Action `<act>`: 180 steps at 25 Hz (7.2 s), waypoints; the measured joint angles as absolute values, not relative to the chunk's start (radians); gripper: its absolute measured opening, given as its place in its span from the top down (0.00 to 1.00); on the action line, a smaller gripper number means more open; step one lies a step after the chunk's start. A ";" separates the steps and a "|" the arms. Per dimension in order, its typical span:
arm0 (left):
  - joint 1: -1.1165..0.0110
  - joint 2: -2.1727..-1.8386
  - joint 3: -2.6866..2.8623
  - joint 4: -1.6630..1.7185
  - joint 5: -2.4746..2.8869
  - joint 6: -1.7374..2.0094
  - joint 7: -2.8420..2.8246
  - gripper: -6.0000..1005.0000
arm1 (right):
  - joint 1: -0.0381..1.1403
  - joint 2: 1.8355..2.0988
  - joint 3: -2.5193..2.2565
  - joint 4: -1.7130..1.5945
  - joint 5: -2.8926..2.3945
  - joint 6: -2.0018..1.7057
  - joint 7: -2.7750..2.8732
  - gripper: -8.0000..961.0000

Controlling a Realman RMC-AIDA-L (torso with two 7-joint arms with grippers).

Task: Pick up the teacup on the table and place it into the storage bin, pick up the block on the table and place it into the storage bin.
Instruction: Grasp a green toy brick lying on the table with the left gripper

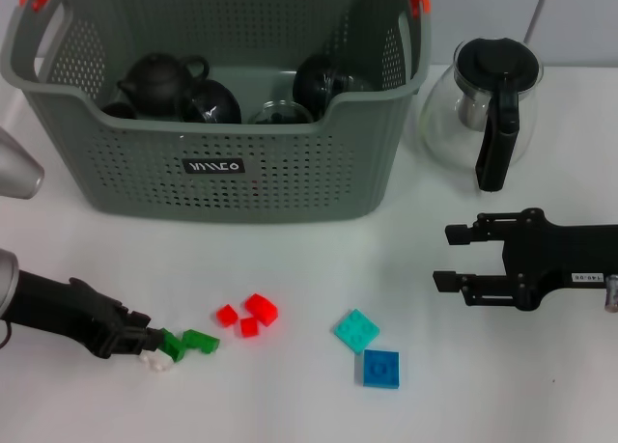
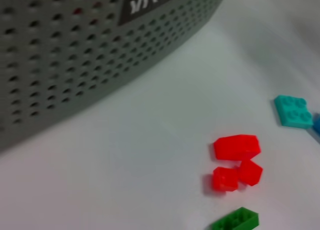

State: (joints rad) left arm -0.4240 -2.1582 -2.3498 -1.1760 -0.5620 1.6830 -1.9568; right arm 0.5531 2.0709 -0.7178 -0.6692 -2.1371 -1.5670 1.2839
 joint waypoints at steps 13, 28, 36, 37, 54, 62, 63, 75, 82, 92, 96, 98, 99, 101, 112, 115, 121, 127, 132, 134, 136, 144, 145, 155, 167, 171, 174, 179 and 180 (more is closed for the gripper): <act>-0.419 -2.152 -2.349 -1.125 -0.537 1.671 -2.011 0.69 | 0.552 2.071 -0.720 -0.663 -2.139 -1.554 1.275 0.29; -0.421 -2.158 -2.385 -1.129 -0.538 1.675 -2.020 0.68 | 0.555 2.070 -0.722 -0.667 -2.140 -1.561 1.277 0.29; -0.418 -2.154 -2.394 -1.171 -0.543 1.709 -1.967 0.68 | 0.557 2.071 -0.720 -0.667 -2.140 -1.559 1.279 0.29; -0.420 -2.155 -2.392 -1.170 -0.541 1.711 -1.961 0.64 | 0.558 2.071 -0.719 -0.666 -2.140 -1.557 1.279 0.29; -0.418 -2.172 -2.357 -1.269 -0.610 1.708 -1.974 0.39 | 0.563 2.072 -0.718 -0.671 -2.139 -1.558 1.282 0.29; -0.380 -2.168 -2.519 -1.396 -0.780 1.839 -1.899 0.39 | 0.559 2.072 -0.717 -0.671 -2.133 -1.563 1.285 0.29; -0.377 -2.167 -2.555 -1.408 -0.811 1.874 -1.886 0.39 | 0.559 2.072 -0.716 -0.671 -2.133 -1.563 1.287 0.29; -0.344 -2.166 -2.572 -1.342 -0.950 1.950 -1.613 0.38 | 0.560 2.072 -0.713 -0.664 -2.133 -1.556 1.292 0.29; -0.344 -2.164 -2.549 -1.261 -0.897 1.890 -1.513 0.38 | 0.557 2.072 -0.713 -0.661 -2.133 -1.551 1.288 0.29; -0.350 -2.166 -2.481 -1.129 -0.798 1.778 -1.442 0.39 | 0.556 2.072 -0.713 -0.661 -2.136 -1.551 1.288 0.29; -0.347 -2.170 -2.450 -1.097 -0.787 1.684 -1.433 0.39 | 0.556 2.073 -0.713 -0.661 -2.138 -1.551 1.289 0.29; -0.345 -2.171 -2.436 -1.086 -0.786 1.656 -1.432 0.39 | 0.555 2.073 -0.713 -0.661 -2.139 -1.551 1.289 0.29; -0.345 -2.170 -2.431 -1.081 -0.786 1.650 -1.431 0.39 | 0.555 2.073 -0.713 -0.661 -2.140 -1.551 1.289 0.29; -0.343 -2.168 -2.415 -1.072 -0.778 1.639 -1.428 0.39 | 0.554 2.073 -0.713 -0.661 -2.140 -1.551 1.290 0.29; -0.346 -2.171 -2.407 -1.047 -0.748 1.614 -1.425 0.39 | 0.554 2.072 -0.712 -0.661 -2.140 -1.550 1.290 0.29; -0.361 -2.171 -2.399 -1.023 -0.751 1.601 -1.425 0.39 | 0.555 2.074 -0.712 -0.661 -2.140 -1.550 1.290 0.29; -0.371 -2.172 -2.360 -1.004 -0.752 1.545 -1.416 0.39 | 0.554 2.074 -0.713 -0.661 -2.140 -1.549 1.291 0.29; -0.372 -2.172 -2.336 -1.004 -0.752 1.517 -1.410 0.39 | 0.554 2.074 -0.713 -0.661 -2.140 -1.549 1.292 0.29; -0.374 -2.172 -2.326 -1.009 -0.748 1.508 -1.410 0.39 | 0.554 2.074 -0.713 -0.661 -2.139 -1.549 1.292 0.29; -0.375 -2.172 -2.323 -1.009 -0.747 1.501 -1.410 0.39 | 0.554 2.074 -0.713 -0.661 -2.139 -1.549 1.292 0.29; -0.376 -2.172 -2.317 -1.008 -0.747 1.486 -1.410 0.39 | 0.554 2.074 -0.713 -0.661 -2.140 -1.549 1.292 0.29; -0.373 -2.172 -2.316 -1.009 -0.757 1.433 -1.416 0.39 | 0.553 2.074 -0.713 -0.661 -2.140 -1.549 1.292 0.29; -0.372 -2.172 -2.319 -1.012 -0.762 1.433 -1.416 0.39 | 0.553 2.074 -0.713 -0.661 -2.140 -1.549 1.292 0.29; -0.367 -2.171 -2.323 -1.039 -0.809 1.537 -1.449 0.39 | 0.552 2.074 -0.713 -0.661 -2.140 -1.554 1.294 0.29; -0.409 -2.164 -2.219 -1.286 -0.638 1.642 -2.196 0.40 | 0.555 2.071 -0.713 -0.663 -2.140 -1.552 1.305 0.29; -0.437 -2.167 -2.080 -1.352 -0.504 1.667 -2.428 0.40 | 0.556 2.069 -0.713 -0.663 -2.140 -1.550 1.300 0.29; -0.469 -2.169 -1.975 -1.363 -0.432 1.680 -2.539 0.41 | 0.557 2.068 -0.714 -0.662 -2.140 -1.548 1.299 0.29; -0.481 -2.172 -1.863 -1.413 -0.408 1.677 -2.601 0.42 | 0.559 2.071 -0.720 -0.661 -2.140 -1.532 1.299 0.29; -0.479 -2.172 -1.853 -1.429 -0.408 1.682 -2.606 0.42 | 0.559 2.072 -0.721 -0.661 -2.140 -1.529 1.298 0.29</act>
